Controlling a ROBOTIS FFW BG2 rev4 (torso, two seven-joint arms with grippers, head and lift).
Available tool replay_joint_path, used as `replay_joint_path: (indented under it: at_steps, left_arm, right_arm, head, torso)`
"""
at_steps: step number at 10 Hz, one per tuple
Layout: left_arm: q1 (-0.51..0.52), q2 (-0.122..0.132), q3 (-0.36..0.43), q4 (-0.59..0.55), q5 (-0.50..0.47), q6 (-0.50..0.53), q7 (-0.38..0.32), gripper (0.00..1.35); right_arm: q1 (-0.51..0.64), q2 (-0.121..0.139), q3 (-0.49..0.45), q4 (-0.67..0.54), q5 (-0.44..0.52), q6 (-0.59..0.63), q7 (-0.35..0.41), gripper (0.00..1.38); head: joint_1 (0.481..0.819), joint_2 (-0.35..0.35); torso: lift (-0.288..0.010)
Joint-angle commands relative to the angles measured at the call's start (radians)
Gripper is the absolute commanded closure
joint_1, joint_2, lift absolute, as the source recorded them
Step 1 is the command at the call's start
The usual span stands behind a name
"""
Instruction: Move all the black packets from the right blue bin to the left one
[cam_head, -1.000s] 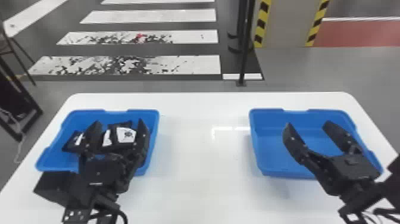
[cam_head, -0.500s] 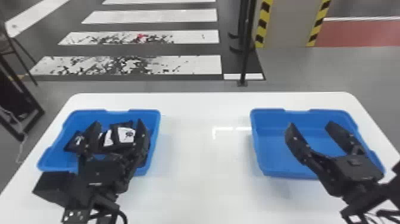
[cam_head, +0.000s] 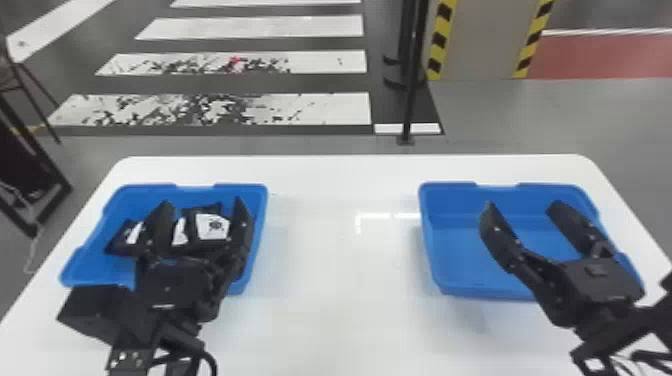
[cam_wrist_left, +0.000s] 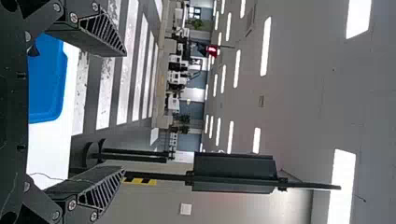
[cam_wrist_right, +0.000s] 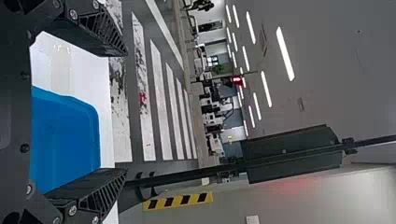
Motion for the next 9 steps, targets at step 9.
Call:
replay_joint_path:
  at_steps: [9]
  left_arm:
    - [-0.005, 0.007, -0.016, 0.000, 0.015, -0.004, 0.000, 0.20]
  right_arm:
    - [0.007, 0.000, 0.000, -0.001, -0.001, -0.015, 0.000, 0.15]
  head:
    - [0.695, 0.036]
  torso:
    - [-0.168]
